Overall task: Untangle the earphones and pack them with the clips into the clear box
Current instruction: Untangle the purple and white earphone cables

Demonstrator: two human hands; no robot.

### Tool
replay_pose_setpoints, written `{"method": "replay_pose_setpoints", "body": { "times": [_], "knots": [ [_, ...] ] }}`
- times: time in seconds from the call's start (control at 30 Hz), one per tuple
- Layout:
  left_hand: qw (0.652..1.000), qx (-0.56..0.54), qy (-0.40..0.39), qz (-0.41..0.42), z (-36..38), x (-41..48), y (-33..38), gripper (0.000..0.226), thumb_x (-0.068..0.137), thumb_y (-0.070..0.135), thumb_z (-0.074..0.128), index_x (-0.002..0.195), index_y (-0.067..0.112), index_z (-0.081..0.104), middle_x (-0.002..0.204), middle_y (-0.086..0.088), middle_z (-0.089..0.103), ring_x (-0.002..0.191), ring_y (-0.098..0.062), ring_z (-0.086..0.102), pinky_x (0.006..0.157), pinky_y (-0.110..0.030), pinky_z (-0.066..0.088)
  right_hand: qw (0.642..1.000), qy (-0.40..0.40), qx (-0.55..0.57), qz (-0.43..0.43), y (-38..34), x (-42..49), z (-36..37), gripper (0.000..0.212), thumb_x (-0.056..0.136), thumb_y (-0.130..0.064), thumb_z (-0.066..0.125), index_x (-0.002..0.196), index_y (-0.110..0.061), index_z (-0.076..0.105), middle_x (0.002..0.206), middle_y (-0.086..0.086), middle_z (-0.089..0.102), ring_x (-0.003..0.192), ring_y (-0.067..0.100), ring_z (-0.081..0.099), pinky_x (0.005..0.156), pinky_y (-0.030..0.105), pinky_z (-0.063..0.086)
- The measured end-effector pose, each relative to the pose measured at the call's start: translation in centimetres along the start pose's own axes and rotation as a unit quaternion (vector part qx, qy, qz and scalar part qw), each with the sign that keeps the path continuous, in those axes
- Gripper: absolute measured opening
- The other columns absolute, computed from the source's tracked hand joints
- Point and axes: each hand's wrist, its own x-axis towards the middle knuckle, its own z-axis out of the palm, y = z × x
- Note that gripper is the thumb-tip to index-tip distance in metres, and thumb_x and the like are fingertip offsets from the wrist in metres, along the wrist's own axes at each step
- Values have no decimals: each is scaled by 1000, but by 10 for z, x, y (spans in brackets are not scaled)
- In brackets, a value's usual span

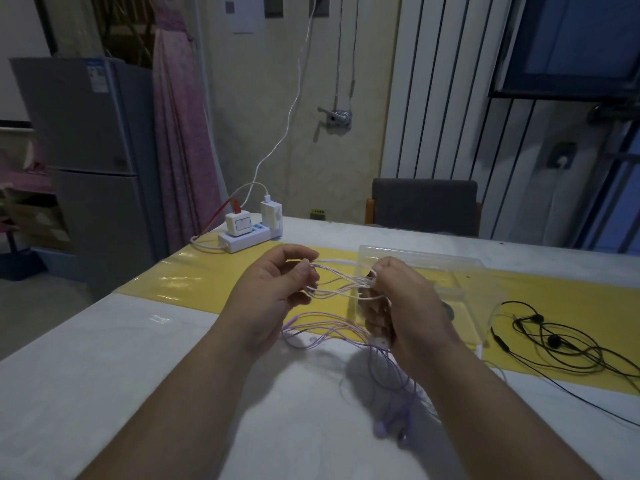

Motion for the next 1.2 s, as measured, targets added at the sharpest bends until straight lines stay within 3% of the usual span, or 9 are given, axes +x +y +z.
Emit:
{"method": "replay_pose_setpoints", "body": {
  "times": [0.07, 0.2, 0.33, 0.47, 0.63, 0.8, 0.93, 1.1, 1.2],
  "knots": [
    [1000, 1, -9, -4, 2, -2, 1, 15, 93, 4, 52, 91, 9, 65, 65, 0, 60, 57, -12, 52, 49, -23, 42, 999, 32, -25, -9, 3, 1, -2, 33, 82, 2, 43, 57, -20, 39, 52, 2, 38, 41, 14, 28, 40, 18, 21],
    [1000, -5, -22, -18, 5, -3, 0, 15, 92, 0, 51, 89, 3, 66, 64, -3, 58, 53, -11, 51, 45, -21, 45, 997, 58, -40, -8, 1, 1, -3, 21, 85, 4, 43, 73, -14, 46, 55, 7, 40, 45, 16, 31, 38, 18, 21],
    [999, 37, -7, -12, 3, -2, -1, 15, 93, 1, 55, 89, 6, 69, 65, -1, 63, 57, -12, 55, 47, -22, 46, 998, 29, -44, 34, -7, 0, -6, 24, 82, 2, 38, 68, -13, 50, 54, 8, 37, 41, 15, 26, 42, 19, 17],
    [993, 117, 28, 0, 0, -1, -2, 10, 91, 4, 61, 91, 10, 69, 68, -1, 68, 46, -11, 46, 39, -19, 33, 992, -23, -31, 120, -11, -2, -10, 22, 80, -4, 35, 64, -17, 43, 55, 4, 38, 43, 15, 22, 46, 23, 14],
    [991, 75, 10, -108, -4, -1, -3, 9, 92, 0, 58, 87, 4, 63, 68, -9, 61, 48, -16, 56, 41, -23, 46, 976, -91, -54, 193, -10, -6, -12, 19, 83, -6, 42, 65, -15, 42, 53, 5, 41, 42, 13, 22, 41, 18, 18],
    [943, 231, -89, -222, -17, -5, -5, 9, 92, 3, 61, 84, 5, 65, 65, -6, 64, 51, -20, 62, 50, -27, 52, 926, -185, -204, 260, 0, -17, -2, 11, 74, -11, 52, 64, -15, 47, 50, 2, 44, 41, 14, 25, 42, 16, 21],
    [905, 382, -99, -158, -24, 0, -16, 16, 85, 6, 68, 71, 14, 69, 62, -4, 67, 52, -15, 56, 61, -30, 47, 883, -203, -363, 217, 10, -20, 10, 15, 79, -10, 52, 66, -17, 51, 56, 3, 53, 39, 15, 37, 40, 21, 32],
    [876, 469, -70, -89, -21, 9, -34, 17, 79, 12, 72, 66, 23, 68, 64, 4, 69, 61, -14, 59, 65, -35, 51, 795, -193, -564, 110, 16, -16, 13, 19, 85, -20, 50, 68, -19, 42, 72, 1, 48, 62, 15, 44, 49, 27, 30],
    [873, 480, -65, -56, -16, 13, -42, 20, 79, 13, 71, 65, 25, 65, 66, 5, 69, 67, -14, 63, 67, -32, 51, 792, -183, -573, 102, 22, -16, 17, 18, 84, -21, 48, 68, -21, 39, 80, 4, 55, 73, 21, 50, 52, 27, 33]
  ]
}}
